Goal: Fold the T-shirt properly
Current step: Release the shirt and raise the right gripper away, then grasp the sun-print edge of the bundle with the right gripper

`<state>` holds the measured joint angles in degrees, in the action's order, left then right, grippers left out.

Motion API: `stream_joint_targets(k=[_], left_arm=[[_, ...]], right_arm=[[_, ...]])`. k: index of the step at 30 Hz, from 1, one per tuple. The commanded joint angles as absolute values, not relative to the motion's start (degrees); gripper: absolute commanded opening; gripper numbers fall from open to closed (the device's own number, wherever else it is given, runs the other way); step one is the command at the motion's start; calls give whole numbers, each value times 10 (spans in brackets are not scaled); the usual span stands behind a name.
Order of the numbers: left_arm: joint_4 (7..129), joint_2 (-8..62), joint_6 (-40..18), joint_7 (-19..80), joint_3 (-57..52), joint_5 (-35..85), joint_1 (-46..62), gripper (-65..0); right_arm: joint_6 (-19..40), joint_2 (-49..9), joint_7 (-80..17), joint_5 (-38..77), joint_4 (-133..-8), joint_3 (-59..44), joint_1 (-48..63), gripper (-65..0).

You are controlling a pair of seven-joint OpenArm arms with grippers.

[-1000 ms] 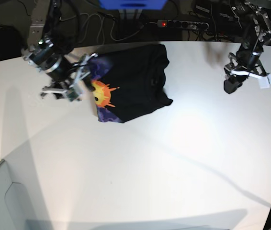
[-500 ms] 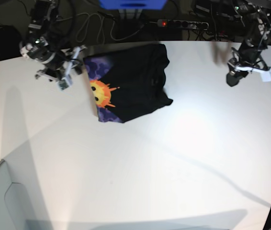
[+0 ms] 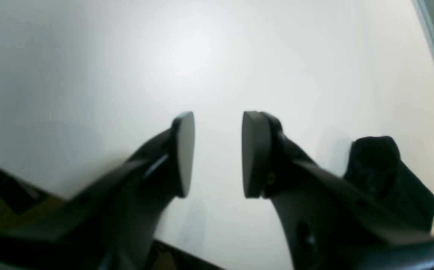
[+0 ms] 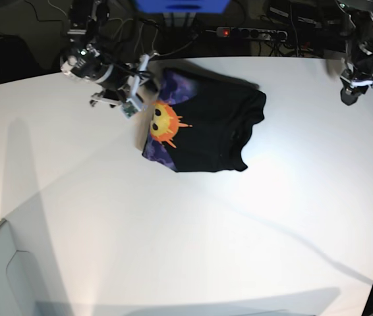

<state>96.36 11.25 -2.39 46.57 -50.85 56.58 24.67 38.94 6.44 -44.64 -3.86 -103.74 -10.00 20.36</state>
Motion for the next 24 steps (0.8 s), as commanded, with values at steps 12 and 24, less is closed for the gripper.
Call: stream_joint_targets(k=[12, 24], left_arm=[[978, 122, -29, 458, -509, 574, 248, -442], [976, 122, -29, 458, -511, 573, 248, -442]], right_arm=[[389, 80, -441, -28, -1173, -102, 179, -217], [298, 90, -466, -28, -1065, 27, 105, -215]])
